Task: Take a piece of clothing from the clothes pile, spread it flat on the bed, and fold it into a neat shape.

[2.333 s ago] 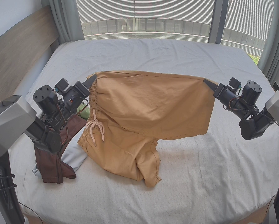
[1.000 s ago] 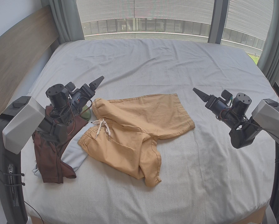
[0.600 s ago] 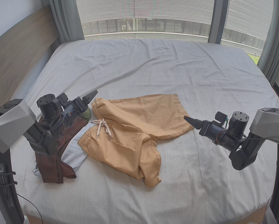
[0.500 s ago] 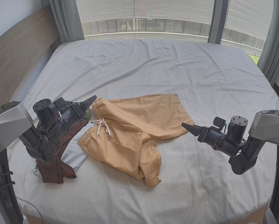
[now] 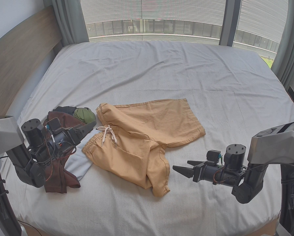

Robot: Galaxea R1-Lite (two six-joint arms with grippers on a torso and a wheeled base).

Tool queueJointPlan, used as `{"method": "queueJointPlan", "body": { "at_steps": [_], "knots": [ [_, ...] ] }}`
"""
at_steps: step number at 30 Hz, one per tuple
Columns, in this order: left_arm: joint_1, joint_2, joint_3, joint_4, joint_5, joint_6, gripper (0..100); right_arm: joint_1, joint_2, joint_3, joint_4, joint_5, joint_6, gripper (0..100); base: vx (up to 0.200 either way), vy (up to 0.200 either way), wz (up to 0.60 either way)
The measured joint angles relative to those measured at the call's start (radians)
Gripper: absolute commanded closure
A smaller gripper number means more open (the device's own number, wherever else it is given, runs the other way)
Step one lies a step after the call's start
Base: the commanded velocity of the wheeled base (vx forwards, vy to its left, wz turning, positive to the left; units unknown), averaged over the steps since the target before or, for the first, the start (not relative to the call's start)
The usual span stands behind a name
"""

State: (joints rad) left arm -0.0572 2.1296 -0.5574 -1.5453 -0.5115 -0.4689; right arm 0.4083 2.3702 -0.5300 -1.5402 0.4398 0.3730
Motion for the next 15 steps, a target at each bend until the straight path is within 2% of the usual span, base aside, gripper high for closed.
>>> {"method": "queueJointPlan", "body": {
  "at_steps": [15],
  "knots": [
    [0.01, 0.004, 0.044, -0.001, -0.003, 0.011, 0, 0.053, 0.084, 0.006, -0.001, -0.004, -0.017, 0, 0.0, 0.0, 0.0]
  ]
}}
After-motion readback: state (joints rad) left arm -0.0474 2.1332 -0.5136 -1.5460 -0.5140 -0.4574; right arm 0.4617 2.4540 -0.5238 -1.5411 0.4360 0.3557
